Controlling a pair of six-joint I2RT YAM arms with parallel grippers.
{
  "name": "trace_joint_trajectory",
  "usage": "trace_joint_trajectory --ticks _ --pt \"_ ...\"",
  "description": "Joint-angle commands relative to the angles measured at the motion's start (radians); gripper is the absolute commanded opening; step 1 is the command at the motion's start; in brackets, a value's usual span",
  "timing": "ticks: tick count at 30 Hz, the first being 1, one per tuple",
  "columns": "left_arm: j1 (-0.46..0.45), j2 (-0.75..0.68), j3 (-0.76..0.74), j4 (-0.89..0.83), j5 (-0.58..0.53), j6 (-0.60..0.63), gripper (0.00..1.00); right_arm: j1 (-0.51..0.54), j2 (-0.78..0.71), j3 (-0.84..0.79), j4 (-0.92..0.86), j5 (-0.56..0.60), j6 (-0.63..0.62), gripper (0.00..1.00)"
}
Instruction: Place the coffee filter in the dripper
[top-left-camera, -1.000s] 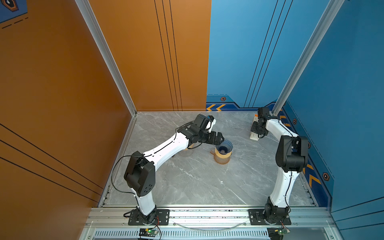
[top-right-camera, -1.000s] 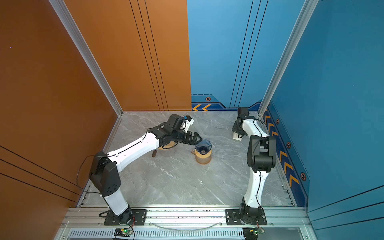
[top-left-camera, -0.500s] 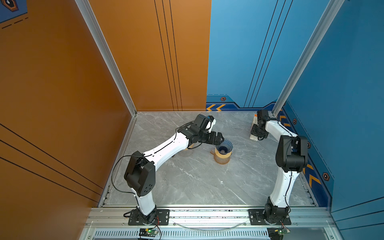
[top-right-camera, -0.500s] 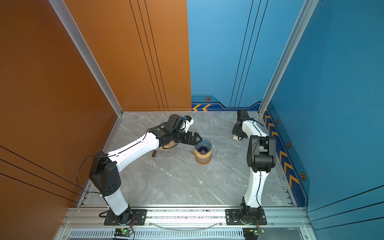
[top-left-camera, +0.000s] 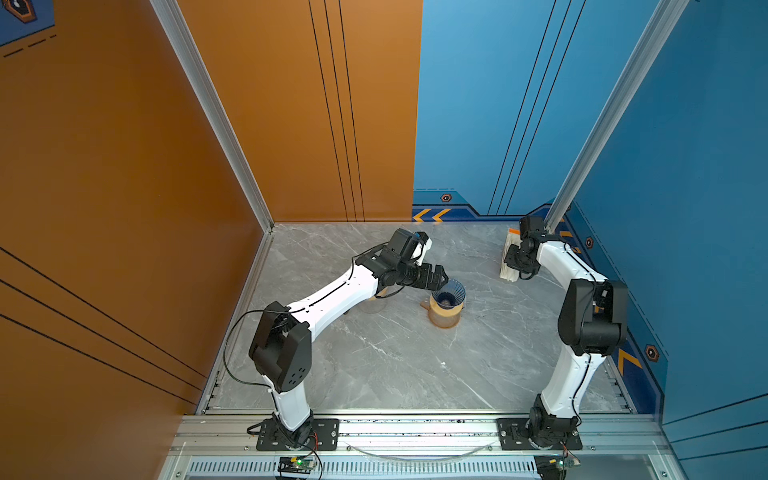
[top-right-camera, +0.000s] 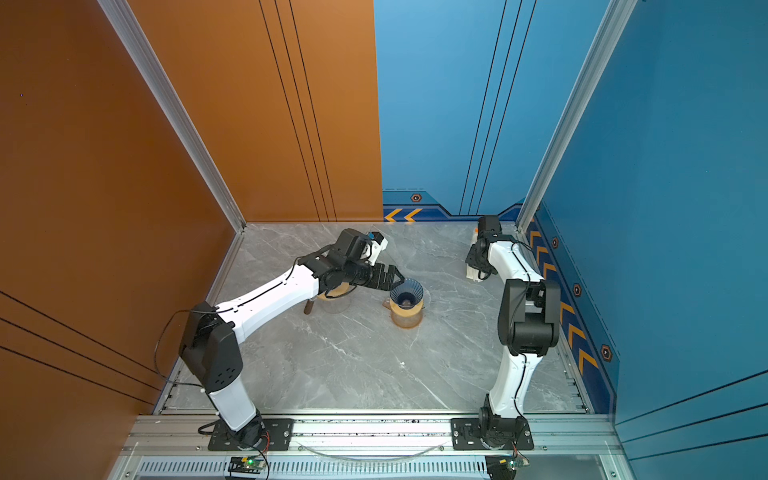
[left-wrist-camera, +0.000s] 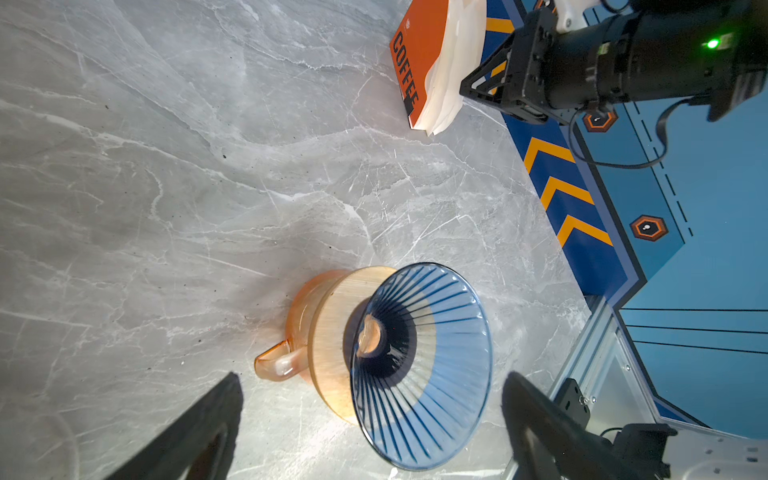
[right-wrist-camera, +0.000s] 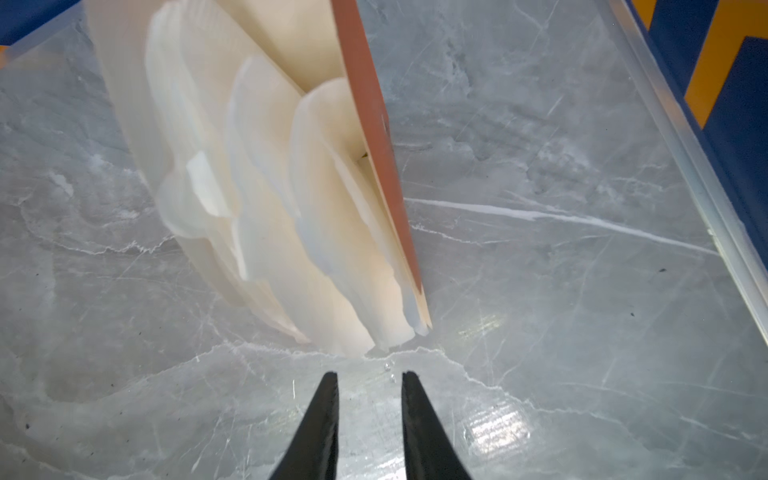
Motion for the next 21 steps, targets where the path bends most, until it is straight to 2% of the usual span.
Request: trace_joint_trajectory --ticks 1,8,21 --pt "-0.012 0.013 0.034 -0.014 0.026 -0.002 0.98 0.006 -0.065 -0.033 -0.028 -0.01 -0.028 0.26" --pt "-0.016 0.01 0.036 -0.015 0.025 0.0 0.98 -0.018 -0.11 -0.095 0.017 0.013 -0.081 0.24" --pt "-0.02 0.008 0.037 -0.015 0.017 -0.004 0.98 -0.065 -0.018 -0.082 0.065 -0.028 -0.119 0.21"
